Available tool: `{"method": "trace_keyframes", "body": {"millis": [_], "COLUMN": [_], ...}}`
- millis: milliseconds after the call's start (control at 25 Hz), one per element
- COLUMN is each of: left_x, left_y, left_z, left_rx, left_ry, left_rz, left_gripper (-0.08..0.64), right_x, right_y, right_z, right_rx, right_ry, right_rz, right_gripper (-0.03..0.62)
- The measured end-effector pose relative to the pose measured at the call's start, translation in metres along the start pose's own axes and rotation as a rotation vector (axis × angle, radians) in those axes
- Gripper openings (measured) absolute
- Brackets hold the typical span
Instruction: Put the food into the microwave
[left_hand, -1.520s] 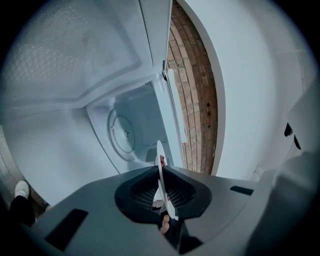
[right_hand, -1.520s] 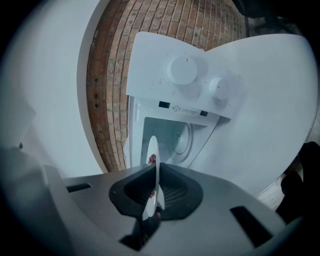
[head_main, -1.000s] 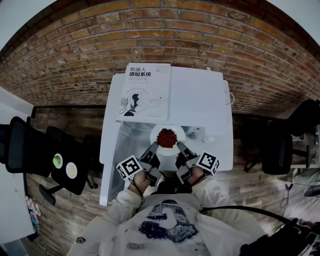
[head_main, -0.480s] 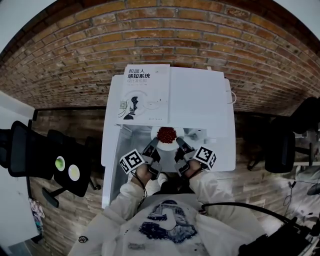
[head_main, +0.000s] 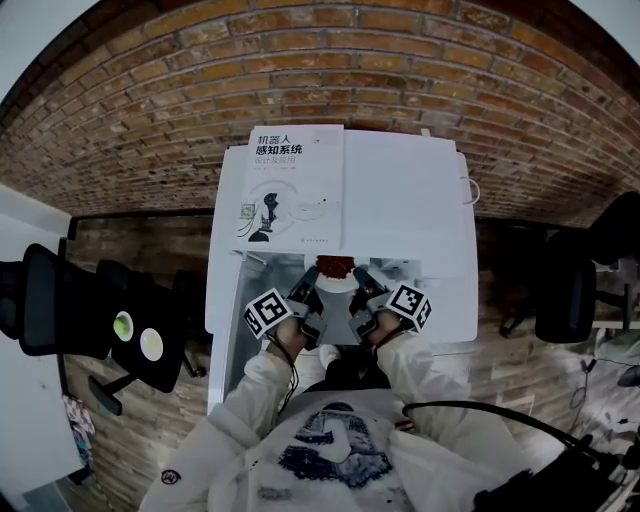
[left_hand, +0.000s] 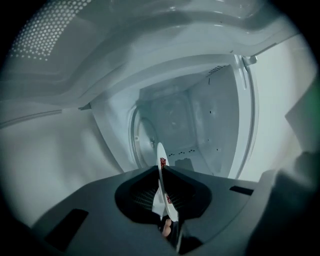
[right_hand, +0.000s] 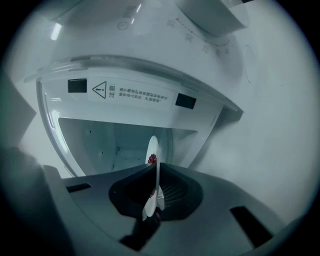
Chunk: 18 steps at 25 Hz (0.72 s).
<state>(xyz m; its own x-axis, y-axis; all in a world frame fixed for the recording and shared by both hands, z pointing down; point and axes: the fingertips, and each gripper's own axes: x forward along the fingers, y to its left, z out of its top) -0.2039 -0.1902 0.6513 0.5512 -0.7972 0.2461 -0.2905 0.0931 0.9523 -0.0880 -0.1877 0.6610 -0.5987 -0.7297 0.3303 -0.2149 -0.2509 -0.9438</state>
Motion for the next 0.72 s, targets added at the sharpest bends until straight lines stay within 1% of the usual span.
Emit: {"method": "trace_keyframes", "body": {"millis": [360, 720], "left_x": [0.013, 0.019], "left_y": [0.005, 0.01], "left_z": [0.009, 0.008], "left_rx": [-0.002, -0.002], "left_ry": [-0.006, -0.012], "left_rz": [0.014, 0.033], "left_gripper": [0.035, 0.035], "right_x": [0.016, 0.019], "right_y": [-0.003, -0.011], "right_z": [0.01, 0.014], "right_rx": [-0.004, 0.012], "right_ry": [-0.013, -0.042], "right_rz": [-0.016, -0.035], "right_gripper": [0.026, 0.025]}}
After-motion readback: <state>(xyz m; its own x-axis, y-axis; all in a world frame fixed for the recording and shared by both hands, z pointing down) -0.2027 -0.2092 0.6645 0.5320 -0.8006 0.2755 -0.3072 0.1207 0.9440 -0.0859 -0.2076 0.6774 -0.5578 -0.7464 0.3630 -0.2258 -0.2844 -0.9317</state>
